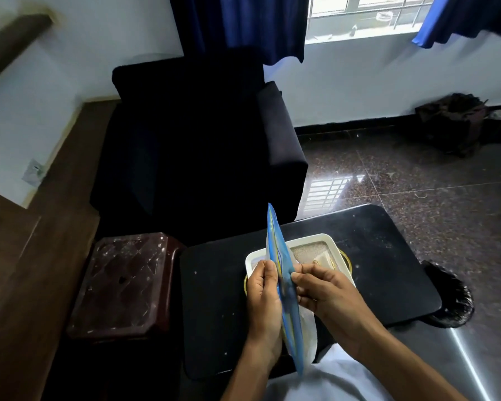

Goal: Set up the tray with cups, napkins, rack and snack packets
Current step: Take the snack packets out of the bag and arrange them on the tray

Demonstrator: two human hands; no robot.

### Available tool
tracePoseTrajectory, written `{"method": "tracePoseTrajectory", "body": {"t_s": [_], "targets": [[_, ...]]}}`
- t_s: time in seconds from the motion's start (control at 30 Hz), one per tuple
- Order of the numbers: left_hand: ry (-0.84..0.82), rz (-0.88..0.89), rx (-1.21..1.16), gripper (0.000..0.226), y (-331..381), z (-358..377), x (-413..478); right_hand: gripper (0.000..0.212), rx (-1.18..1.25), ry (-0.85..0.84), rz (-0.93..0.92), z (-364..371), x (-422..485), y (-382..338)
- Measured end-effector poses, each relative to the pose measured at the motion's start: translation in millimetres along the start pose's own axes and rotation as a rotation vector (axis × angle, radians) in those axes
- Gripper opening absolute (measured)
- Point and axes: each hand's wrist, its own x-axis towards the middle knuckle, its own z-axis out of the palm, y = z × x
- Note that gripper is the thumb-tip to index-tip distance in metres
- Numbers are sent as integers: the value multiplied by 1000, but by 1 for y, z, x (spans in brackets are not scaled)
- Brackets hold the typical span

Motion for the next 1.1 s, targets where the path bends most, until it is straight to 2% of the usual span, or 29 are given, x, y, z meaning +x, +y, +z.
{"method": "tracePoseTrajectory", "body": {"t_s": [0.17, 0.3, 0.43, 0.53, 0.67, 0.73, 0.87, 0.97, 1.03, 1.1], "targets": [[95, -69, -61, 32, 6, 49, 7, 10, 136, -66, 41, -34, 19, -30], [123, -94, -153, 32, 8, 92, 12, 32, 250, -133, 94, -62, 32, -55], [176, -159, -271, 36, 8, 132, 14, 24, 332, -197, 141, -92, 40, -78], [245, -195, -330, 39, 8, 156, 16, 43, 369, -189, 154, -115, 45, -95], [352, -218, -418, 35, 3, 170, 26, 55, 385, -140, 117, -149, 50, -117], [394, -220, -416, 29, -3, 168, 31, 49, 369, -122, 93, -164, 52, -127], [438, -183, -414, 29, -5, 159, 36, 16, 310, -73, 66, -188, 55, -142], [418, -123, -330, 27, -4, 149, 36, 16, 255, -68, 76, -197, 57, -147], [360, -100, -239, 30, -3, 144, 32, 17, 197, -122, 88, -196, 56, -144], [263, -106, -154, 42, -2, 143, 25, 14, 119, -201, 78, -189, 53, -138]]}}
